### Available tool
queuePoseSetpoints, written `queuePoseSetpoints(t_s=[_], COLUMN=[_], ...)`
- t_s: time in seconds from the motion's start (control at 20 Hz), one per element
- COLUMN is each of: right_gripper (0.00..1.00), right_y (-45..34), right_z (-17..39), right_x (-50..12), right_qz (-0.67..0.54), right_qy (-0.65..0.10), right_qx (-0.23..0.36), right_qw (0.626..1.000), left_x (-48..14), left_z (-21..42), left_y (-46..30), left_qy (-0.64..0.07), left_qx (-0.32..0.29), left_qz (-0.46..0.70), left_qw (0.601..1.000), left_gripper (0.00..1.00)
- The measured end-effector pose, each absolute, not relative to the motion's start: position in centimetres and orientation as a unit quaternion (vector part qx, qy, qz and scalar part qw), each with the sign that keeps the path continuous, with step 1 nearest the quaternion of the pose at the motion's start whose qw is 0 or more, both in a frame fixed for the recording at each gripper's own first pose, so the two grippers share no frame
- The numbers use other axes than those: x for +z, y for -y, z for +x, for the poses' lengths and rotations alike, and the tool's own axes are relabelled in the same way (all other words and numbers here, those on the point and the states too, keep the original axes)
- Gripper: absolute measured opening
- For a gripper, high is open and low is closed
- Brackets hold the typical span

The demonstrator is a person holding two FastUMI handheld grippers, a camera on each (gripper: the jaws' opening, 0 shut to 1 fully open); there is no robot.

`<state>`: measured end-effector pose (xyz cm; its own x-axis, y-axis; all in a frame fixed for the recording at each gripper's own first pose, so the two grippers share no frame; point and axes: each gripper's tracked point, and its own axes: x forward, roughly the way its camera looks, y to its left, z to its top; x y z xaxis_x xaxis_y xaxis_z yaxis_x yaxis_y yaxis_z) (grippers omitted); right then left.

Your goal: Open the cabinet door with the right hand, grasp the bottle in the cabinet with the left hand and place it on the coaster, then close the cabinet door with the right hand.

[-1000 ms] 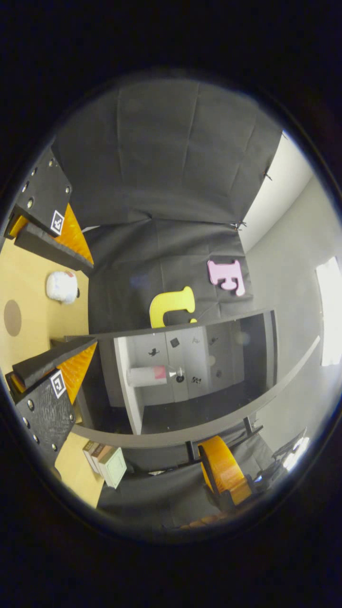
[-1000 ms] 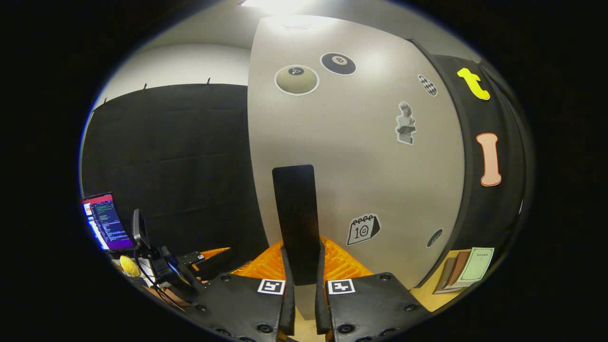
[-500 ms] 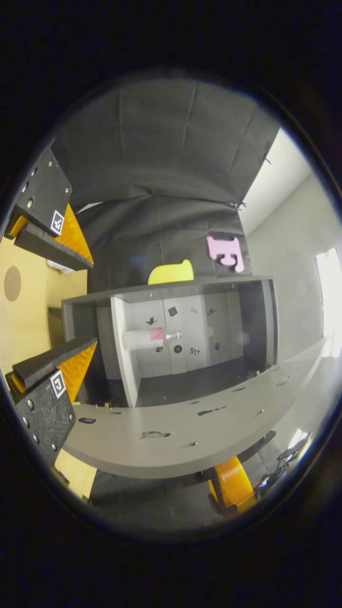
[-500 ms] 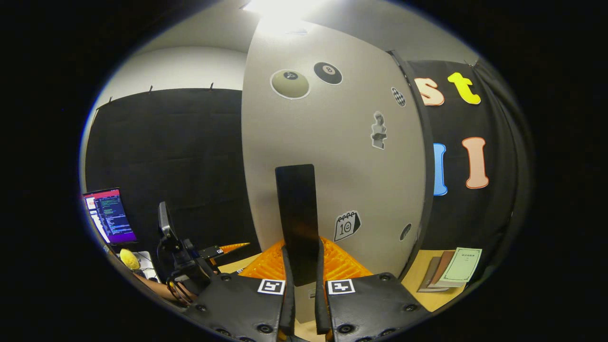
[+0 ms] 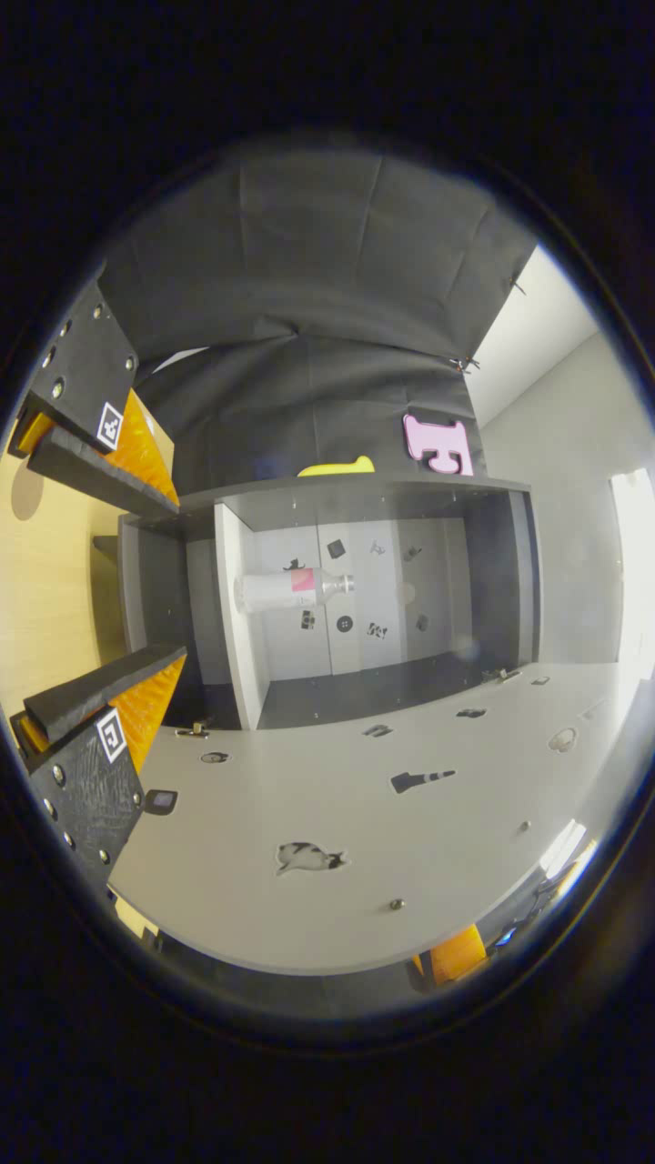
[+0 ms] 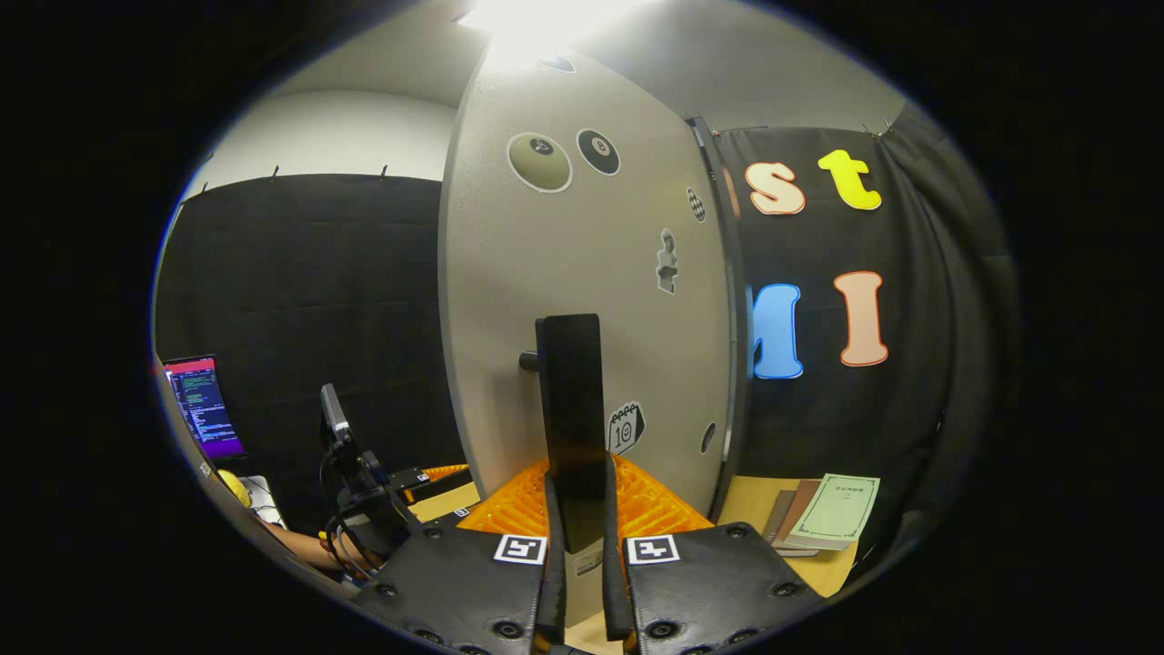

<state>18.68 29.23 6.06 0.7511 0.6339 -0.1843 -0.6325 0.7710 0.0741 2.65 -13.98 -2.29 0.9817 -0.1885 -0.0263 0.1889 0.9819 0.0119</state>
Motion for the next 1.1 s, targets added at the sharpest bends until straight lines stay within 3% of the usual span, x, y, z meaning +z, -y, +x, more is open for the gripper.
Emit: queuePoseSetpoints(t_s=[0.3,0.35,0.7,0.85,1.0,1.05,1.1], right_gripper=[0.18,0.14,0.18,0.23,0.27,0.31,0.41], right_y=[-26.5,-26.5,-26.2,-27.0,-24.5,-23.6,-23.3], right_z=[20.2,20.2,20.1,18.9,20.0,20.3,20.3], right_x=[6.2,6.3,6.3,6.6,6.4,6.4,6.2], right_qz=[-0.018,-0.011,-0.012,0.018,-0.004,-0.008,-0.008], right_qy=[-0.090,-0.091,-0.087,-0.085,-0.071,-0.070,-0.069], right_qx=[0.283,0.281,0.300,0.325,0.285,0.271,0.259], right_qw=[0.955,0.955,0.950,0.942,0.956,0.960,0.963], left_x=[-2.2,-2.3,-2.0,-1.9,-1.9,-2.0,-2.1], left_z=[3.2,3.1,2.6,2.4,2.3,2.5,2.6], left_y=[14.9,14.8,13.2,12.2,11.5,11.0,10.6], left_qy=[-0.012,-0.012,-0.010,-0.011,-0.013,-0.016,-0.018], left_qx=[-0.084,-0.079,-0.036,-0.014,-0.002,0.003,0.006], left_qz=[0.000,0.002,0.010,0.024,0.022,0.021,0.022], left_qw=[0.996,0.997,0.999,1.000,1.000,1.000,1.000], left_gripper=[0.85,0.85,0.87,0.85,0.86,0.86,0.85])
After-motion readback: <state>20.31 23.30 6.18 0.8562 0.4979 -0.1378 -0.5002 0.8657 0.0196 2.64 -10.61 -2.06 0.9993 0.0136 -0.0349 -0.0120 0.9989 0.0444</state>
